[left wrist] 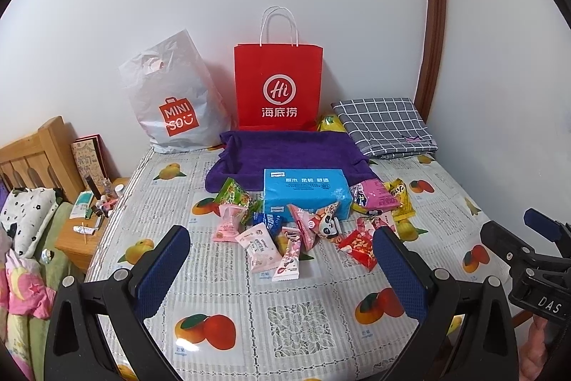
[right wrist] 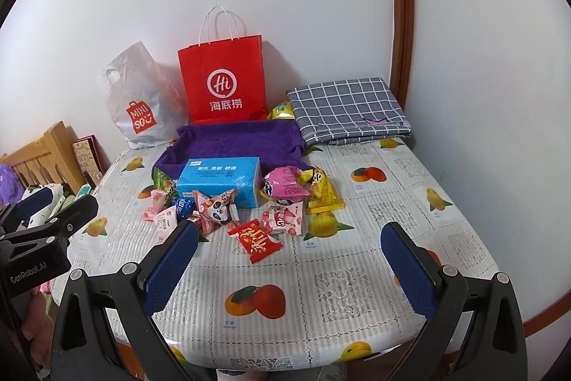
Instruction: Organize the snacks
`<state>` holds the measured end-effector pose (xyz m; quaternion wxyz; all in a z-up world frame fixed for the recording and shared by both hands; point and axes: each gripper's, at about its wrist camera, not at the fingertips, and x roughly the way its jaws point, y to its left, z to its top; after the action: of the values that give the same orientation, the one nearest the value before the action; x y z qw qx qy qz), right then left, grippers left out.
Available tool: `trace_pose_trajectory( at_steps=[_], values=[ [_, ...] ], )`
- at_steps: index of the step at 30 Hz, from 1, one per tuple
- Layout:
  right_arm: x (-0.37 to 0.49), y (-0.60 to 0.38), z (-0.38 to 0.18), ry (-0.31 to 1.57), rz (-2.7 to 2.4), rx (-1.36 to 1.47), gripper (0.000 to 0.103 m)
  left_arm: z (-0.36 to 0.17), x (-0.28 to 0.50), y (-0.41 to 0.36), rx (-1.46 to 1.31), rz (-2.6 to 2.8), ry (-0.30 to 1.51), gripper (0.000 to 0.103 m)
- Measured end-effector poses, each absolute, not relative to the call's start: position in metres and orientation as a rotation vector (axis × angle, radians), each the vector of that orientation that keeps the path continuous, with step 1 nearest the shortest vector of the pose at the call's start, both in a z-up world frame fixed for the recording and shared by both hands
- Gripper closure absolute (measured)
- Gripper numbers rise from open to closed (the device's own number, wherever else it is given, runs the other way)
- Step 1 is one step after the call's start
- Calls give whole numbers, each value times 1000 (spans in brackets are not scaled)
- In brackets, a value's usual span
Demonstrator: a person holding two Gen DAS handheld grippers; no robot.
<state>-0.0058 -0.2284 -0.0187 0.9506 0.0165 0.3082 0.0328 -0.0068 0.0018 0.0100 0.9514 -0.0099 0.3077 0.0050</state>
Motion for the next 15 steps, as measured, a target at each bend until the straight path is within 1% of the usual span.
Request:
trace_pose_trajectory(
  at_steps=[15],
  values=[
    [-9,-225,-20,623,73,33,2,11,-11,3,-12,19,615,1]
  ],
)
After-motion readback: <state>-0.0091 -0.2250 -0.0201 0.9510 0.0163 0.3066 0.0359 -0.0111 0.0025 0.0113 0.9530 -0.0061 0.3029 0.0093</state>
